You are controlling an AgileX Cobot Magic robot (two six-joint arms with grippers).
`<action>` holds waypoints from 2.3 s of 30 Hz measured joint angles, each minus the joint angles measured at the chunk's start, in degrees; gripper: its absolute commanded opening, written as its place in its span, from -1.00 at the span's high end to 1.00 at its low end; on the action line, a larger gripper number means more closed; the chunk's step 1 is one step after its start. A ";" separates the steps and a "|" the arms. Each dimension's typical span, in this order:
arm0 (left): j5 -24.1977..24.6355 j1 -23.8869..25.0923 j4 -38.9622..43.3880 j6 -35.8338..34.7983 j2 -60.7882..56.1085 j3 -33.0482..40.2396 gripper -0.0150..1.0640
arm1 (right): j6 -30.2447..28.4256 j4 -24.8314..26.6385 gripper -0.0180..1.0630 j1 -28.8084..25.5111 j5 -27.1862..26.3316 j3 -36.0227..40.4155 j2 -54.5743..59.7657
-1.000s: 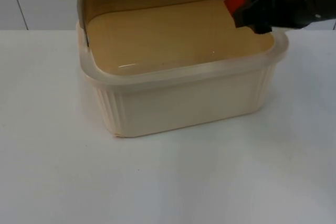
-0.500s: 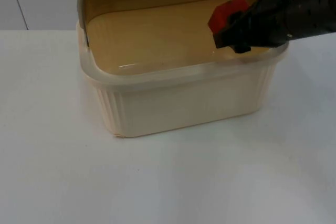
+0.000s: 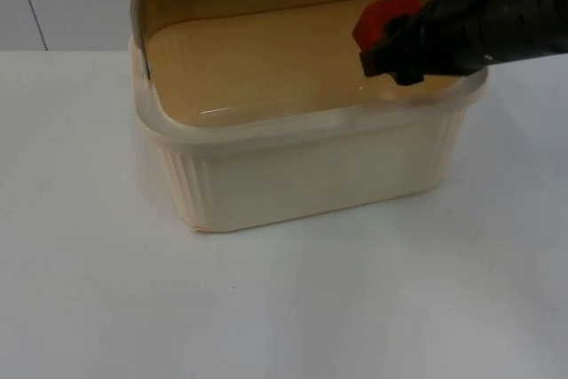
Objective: Open the box lid with the left hand, place the block into the box with the right hand, then close the box lid with the left hand.
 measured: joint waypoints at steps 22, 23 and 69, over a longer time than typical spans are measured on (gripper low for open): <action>0.00 0.00 0.00 0.00 0.00 0.00 -0.94 | 0.24 0.00 -0.97 0.00 17.94 0.00 -7.26; 0.00 0.00 0.00 0.00 0.00 0.00 -0.94 | 0.24 0.00 -0.97 0.00 17.94 0.00 -7.26; 1.54 -6.30 0.20 -0.12 0.00 0.00 -0.94 | 35.67 -46.09 -0.97 -40.43 34.35 12.31 -46.64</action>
